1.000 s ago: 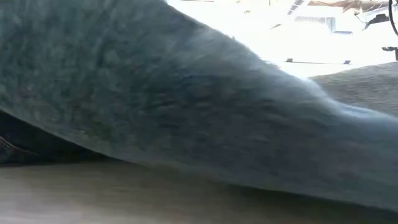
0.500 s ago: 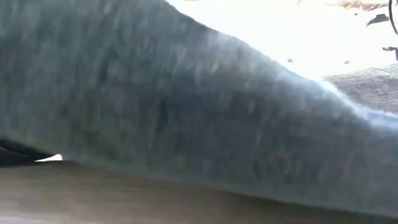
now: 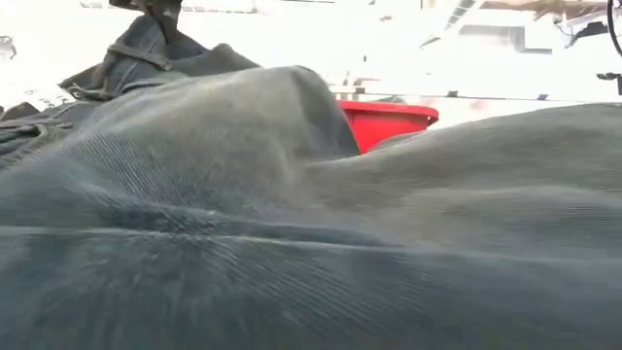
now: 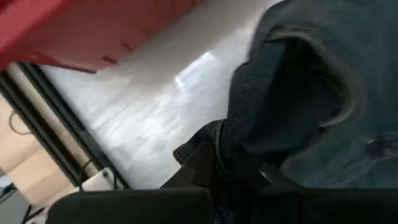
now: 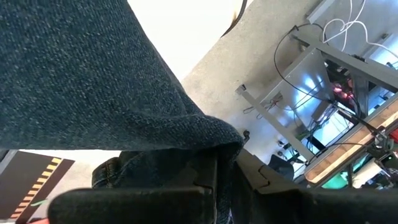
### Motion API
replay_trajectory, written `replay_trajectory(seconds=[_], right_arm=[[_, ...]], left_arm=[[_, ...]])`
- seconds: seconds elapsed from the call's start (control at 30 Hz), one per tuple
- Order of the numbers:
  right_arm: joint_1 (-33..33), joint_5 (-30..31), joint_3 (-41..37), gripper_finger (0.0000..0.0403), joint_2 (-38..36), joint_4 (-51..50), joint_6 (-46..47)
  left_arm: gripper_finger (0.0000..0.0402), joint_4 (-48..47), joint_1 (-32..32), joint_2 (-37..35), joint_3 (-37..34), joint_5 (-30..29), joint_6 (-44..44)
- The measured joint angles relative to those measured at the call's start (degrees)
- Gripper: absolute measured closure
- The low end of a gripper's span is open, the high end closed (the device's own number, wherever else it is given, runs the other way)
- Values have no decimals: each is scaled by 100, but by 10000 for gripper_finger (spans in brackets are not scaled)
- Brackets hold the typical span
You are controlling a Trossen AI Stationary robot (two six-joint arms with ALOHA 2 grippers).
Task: Fold Laundry from Bin
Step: Fold the black pants
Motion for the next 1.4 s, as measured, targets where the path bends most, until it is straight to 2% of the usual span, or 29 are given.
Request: replay_trajectory(seconds=[0.17, 0.47, 0.67, 0.73, 0.8, 0.9, 1.03, 1.23, 1.4], right_arm=[[0, 0, 0, 355, 0, 7, 5], [0, 2, 0, 355, 0, 39, 6], [0, 22, 0, 355, 0, 35, -21], [0, 35, 0, 355, 0, 28, -21], [0, 35, 0, 355, 0, 24, -21], [0, 37, 0, 355, 0, 11, -21], [0, 37, 0, 355, 0, 13, -26], [0, 37, 0, 355, -2, 22, -30], [1, 104, 0, 355, -2, 22, -36]], left_arm=[[378, 47, -122, -124, -281, -35, -41], [298, 58, -409, -137, -1528, 580, -187], [277, 63, -524, -178, -1446, 1349, -821], [277, 224, -692, -222, -1278, 1387, -1154], [277, 643, -998, -262, -1222, 1124, -1447], [277, 1265, -1551, -248, -1266, 385, -1674], [276, 1572, -2052, -144, -1568, -223, -2217], [279, 2546, -2726, -45, -2733, -378, -3179], [320, 3806, -3099, -50, -3992, -562, -3848]])
